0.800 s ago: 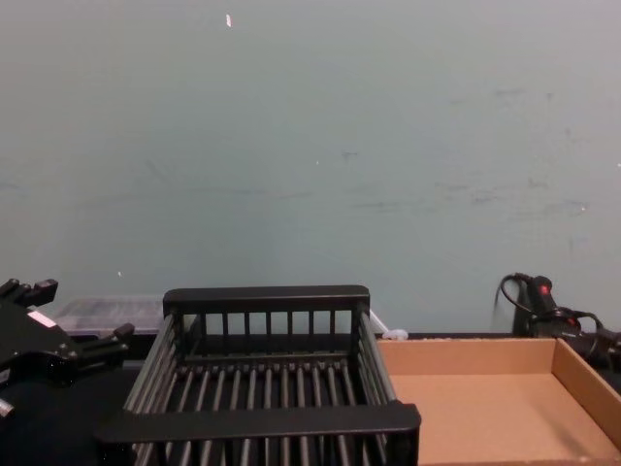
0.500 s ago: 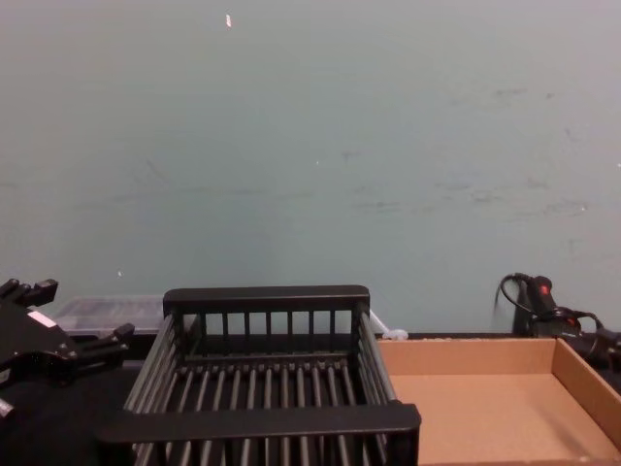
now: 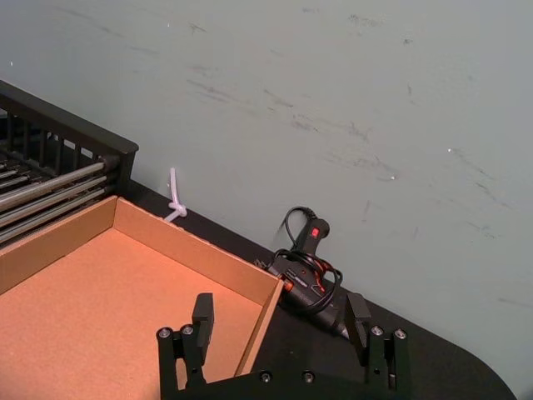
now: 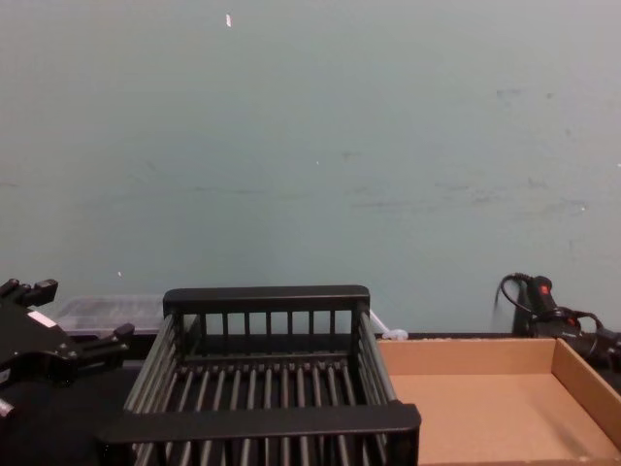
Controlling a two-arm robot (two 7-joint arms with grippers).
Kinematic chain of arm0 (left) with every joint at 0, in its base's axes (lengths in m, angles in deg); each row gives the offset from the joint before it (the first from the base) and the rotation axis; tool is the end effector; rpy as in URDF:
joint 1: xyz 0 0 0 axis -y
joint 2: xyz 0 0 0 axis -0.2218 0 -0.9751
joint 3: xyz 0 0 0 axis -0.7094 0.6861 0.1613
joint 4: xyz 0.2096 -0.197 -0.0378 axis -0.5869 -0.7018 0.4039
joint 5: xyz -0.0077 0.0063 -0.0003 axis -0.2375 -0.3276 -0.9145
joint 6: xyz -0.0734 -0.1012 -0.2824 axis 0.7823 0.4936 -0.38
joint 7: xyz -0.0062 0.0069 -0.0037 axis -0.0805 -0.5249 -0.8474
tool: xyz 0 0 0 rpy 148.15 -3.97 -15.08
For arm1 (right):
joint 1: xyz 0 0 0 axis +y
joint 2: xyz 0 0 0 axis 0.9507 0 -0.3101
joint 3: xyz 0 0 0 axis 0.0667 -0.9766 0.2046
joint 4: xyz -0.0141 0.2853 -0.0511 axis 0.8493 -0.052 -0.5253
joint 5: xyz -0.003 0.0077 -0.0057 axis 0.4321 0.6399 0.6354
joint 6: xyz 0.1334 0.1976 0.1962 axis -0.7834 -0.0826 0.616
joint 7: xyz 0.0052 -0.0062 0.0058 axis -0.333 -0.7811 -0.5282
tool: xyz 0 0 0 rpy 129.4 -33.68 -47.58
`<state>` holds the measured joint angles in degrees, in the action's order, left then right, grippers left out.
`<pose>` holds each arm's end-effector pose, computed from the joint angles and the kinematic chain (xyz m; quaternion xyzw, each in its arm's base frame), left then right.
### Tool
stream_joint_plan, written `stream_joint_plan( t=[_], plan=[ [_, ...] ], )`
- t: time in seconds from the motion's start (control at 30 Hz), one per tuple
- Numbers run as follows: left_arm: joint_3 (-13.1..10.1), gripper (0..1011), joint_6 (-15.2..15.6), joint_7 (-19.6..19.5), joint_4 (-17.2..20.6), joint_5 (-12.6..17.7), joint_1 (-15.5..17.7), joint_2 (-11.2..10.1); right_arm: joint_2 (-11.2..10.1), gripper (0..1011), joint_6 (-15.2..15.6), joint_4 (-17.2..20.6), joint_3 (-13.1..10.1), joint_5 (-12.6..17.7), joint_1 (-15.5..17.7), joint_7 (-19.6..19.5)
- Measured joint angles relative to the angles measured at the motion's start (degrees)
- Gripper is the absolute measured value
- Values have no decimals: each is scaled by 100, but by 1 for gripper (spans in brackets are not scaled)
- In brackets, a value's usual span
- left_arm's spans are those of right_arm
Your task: Pick up the white tape and place it into the black box , Pick up the silver tape and place it into the brown box.
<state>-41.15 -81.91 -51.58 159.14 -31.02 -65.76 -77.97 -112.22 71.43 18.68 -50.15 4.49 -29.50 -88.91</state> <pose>0.3581 0.0826 -0.3022 0.1416 -0.1324 0.5799 0.7913 0.3580 -0.0827 -0.3022 -0.1415 -0.1326 -0.5799 0.7912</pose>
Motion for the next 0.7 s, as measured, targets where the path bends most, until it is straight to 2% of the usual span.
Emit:
stream_joint_plan(
  t=[0.7],
  plan=[
    [0,1001,0,0,0,0,0,0,0,1002,0,0,0,0,0,0]
  ],
)
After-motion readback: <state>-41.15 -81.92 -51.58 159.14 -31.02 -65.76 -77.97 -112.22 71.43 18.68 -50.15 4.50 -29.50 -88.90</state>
